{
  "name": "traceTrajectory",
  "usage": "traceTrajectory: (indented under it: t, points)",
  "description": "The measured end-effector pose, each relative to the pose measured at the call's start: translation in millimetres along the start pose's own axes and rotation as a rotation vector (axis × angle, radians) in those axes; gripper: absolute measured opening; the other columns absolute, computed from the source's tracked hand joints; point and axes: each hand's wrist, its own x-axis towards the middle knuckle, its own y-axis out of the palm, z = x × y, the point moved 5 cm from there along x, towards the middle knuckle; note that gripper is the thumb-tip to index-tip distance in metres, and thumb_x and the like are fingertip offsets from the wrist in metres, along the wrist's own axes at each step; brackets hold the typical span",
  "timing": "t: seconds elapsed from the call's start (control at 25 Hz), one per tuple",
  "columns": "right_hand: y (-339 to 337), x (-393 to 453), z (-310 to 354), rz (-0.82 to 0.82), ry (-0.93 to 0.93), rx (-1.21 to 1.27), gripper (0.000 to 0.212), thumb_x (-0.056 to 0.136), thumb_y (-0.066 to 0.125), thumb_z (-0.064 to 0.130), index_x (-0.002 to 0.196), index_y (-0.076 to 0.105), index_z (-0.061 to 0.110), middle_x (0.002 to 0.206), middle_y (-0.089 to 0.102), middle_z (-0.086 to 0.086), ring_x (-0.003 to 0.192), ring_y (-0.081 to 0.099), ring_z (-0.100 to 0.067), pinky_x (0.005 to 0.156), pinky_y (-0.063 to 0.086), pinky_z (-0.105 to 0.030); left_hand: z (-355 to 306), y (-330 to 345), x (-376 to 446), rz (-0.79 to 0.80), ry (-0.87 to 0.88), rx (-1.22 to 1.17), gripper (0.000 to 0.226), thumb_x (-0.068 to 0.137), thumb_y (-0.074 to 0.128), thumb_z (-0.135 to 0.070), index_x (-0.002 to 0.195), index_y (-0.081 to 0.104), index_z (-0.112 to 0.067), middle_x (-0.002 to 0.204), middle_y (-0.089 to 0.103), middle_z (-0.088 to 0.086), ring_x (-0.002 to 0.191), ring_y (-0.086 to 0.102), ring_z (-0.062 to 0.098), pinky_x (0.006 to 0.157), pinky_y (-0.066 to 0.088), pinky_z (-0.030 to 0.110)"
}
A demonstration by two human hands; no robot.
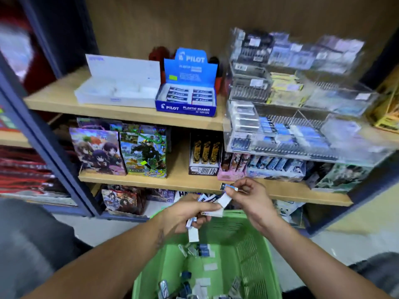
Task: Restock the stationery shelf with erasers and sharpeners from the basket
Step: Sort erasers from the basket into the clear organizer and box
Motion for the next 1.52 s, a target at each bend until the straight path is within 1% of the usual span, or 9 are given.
traceTrajectory:
  t: [0.24, 0.44, 0.64, 0.72, 0.88, 1.08, 1.24, 1.4, 1.52]
  points:
    - [33.2, -25.9, 61.1, -0.009, -0.196, 0.022, 0.028, 0.073, 0.084, 0.011, 0.088, 0.061, 0.008, 0.094, 0.07, -0.008, 0.084, 0.067, -0.006, 0.075, 0.053, -0.02, -57.9, -2.9, -62.3, -0.038, 0.065, -0.066, 0.014, 0.079, 0.081, -0.015, 0.08, 0.069, -0.009, 0.06, 0.057, 0.012, 0.036, 0.039, 0.01, 0.036, 0.022, 0.016]
    - [71.0, -49.8, 89.8, 0.072, -0.274, 0.022, 0.027, 0.076, 0.082, 0.004, 0.089, 0.059, 0.008, 0.093, 0.069, -0.013, 0.084, 0.065, -0.014, 0.079, 0.054, -0.029, -89.7, -14.2, -113.5, -0.127, 0.116, -0.044, 0.016, 0.077, 0.08, -0.007, 0.08, 0.065, -0.003, 0.057, 0.055, 0.013, 0.035, 0.038, 0.012, 0.035, 0.023, 0.016]
    - [100.8, -66.1, 122.5, 0.053, -0.412, -0.341, 0.03, 0.075, 0.083, 0.035, 0.079, 0.054, 0.027, 0.073, 0.067, -0.005, 0.069, 0.067, -0.025, 0.069, 0.058, -0.05, -145.3, -48.2, -161.3, -0.196, 0.193, 0.206, 0.012, 0.082, 0.073, -0.004, 0.084, 0.065, 0.004, 0.053, 0.053, 0.013, 0.033, 0.036, 0.012, 0.034, 0.023, 0.016]
    - [108.6, -71.6, 135.8, 0.085, -0.436, -0.375, 0.031, 0.076, 0.083, 0.03, 0.08, 0.053, 0.03, 0.069, 0.069, -0.004, 0.061, 0.068, -0.024, 0.064, 0.057, -0.052, -167.9, -59.7, -172.9, -0.22, 0.227, 0.294, 0.009, 0.081, 0.074, -0.003, 0.08, 0.066, 0.0, 0.058, 0.054, 0.015, 0.035, 0.035, 0.014, 0.035, 0.021, 0.016]
    - [104.5, -79.4, 200.4, 0.078, -0.577, -0.374, 0.024, 0.081, 0.079, 0.013, 0.087, 0.065, 0.031, 0.075, 0.071, 0.003, 0.065, 0.068, -0.018, 0.059, 0.057, -0.033, -222.3, -57.3, -183.7, -0.255, 0.356, 0.316, 0.012, 0.08, 0.075, -0.002, 0.089, 0.069, 0.002, 0.068, 0.055, 0.02, 0.039, 0.039, 0.017, 0.036, 0.022, 0.014]
    - [39.1, -51.7, 271.1, -0.014, -0.569, -0.351, 0.023, 0.085, 0.072, -0.001, 0.089, 0.068, 0.022, 0.086, 0.071, -0.011, 0.073, 0.073, -0.021, 0.074, 0.061, -0.035, -286.4, 3.9, -168.0, -0.258, 0.506, 0.31, 0.009, 0.082, 0.072, -0.003, 0.083, 0.063, -0.003, 0.063, 0.055, 0.018, 0.036, 0.039, 0.013, 0.035, 0.021, 0.014]
    - [-29.0, -27.1, 290.7, -0.117, -0.536, -0.77, 0.018, 0.075, 0.086, 0.016, 0.076, 0.069, 0.024, 0.069, 0.068, 0.007, 0.062, 0.061, -0.005, 0.063, 0.049, -0.017, -300.0, 60.5, -138.6, -0.176, 0.526, 0.332, 0.011, 0.082, 0.073, -0.003, 0.081, 0.062, -0.003, 0.062, 0.057, 0.017, 0.037, 0.038, 0.014, 0.037, 0.02, 0.015]
    - [-58.7, -16.1, 275.4, 0.063, -0.32, -0.652, 0.015, 0.075, 0.08, -0.007, 0.08, 0.071, 0.004, 0.07, 0.068, -0.013, 0.065, 0.066, -0.022, 0.07, 0.062, -0.04, -292.0, 97.6, -114.6, -0.107, 0.518, 0.379, 0.014, 0.081, 0.072, 0.001, 0.073, 0.062, -0.004, 0.053, 0.055, 0.016, 0.032, 0.037, 0.013, 0.036, 0.021, 0.013]
    - [-62.7, -14.0, 270.6, 0.163, -0.286, -0.673, 0.019, 0.077, 0.075, -0.013, 0.092, 0.074, -0.003, 0.074, 0.066, -0.015, 0.065, 0.062, -0.017, 0.065, 0.059, -0.026, -286.3, 99.8, -102.7, -0.16, 0.506, 0.445, 0.014, 0.079, 0.075, -0.001, 0.072, 0.064, -0.004, 0.052, 0.054, 0.016, 0.033, 0.037, 0.016, 0.037, 0.024, 0.016]
